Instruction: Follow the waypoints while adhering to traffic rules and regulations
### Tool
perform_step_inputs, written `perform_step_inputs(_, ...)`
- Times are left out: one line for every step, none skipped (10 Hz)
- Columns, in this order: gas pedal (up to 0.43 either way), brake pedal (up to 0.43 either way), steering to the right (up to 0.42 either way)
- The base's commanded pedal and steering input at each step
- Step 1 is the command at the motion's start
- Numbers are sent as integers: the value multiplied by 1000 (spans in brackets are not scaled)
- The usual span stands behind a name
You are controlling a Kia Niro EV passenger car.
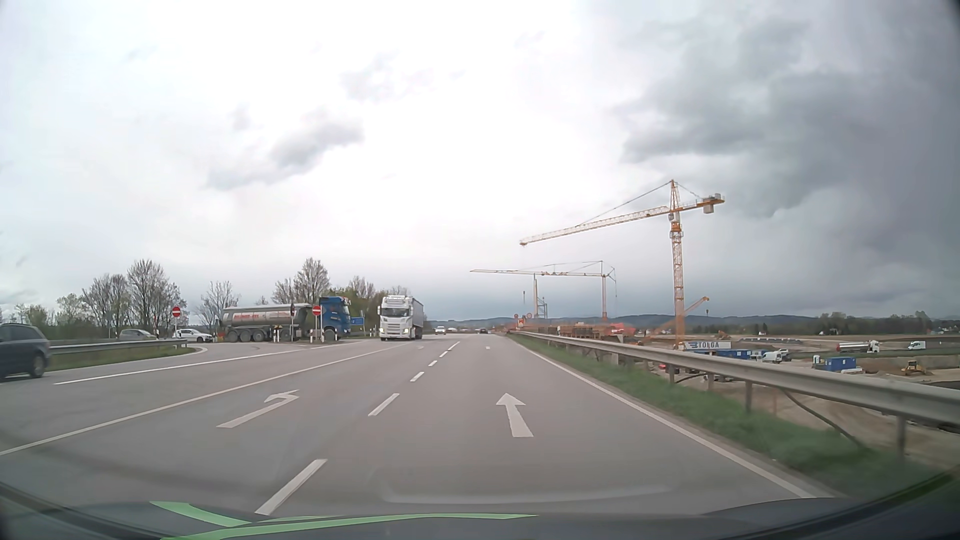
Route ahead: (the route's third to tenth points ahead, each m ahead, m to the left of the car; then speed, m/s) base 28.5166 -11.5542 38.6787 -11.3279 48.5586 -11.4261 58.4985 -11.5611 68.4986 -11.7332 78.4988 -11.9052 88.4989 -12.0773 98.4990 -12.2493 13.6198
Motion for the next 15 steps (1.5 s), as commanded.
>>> perform_step_inputs(150, 0, 0)
perform_step_inputs(150, 0, 0)
perform_step_inputs(150, 0, 0)
perform_step_inputs(150, 0, 0)
perform_step_inputs(138, 0, 0)
perform_step_inputs(138, 0, 0)
perform_step_inputs(138, 0, 0)
perform_step_inputs(138, 0, 0)
perform_step_inputs(138, 0, 0)
perform_step_inputs(138, 0, 0)
perform_step_inputs(138, 0, 0)
perform_step_inputs(138, 0, 0)
perform_step_inputs(138, 0, 0)
perform_step_inputs(130, 0, 0)
perform_step_inputs(130, 0, 1)
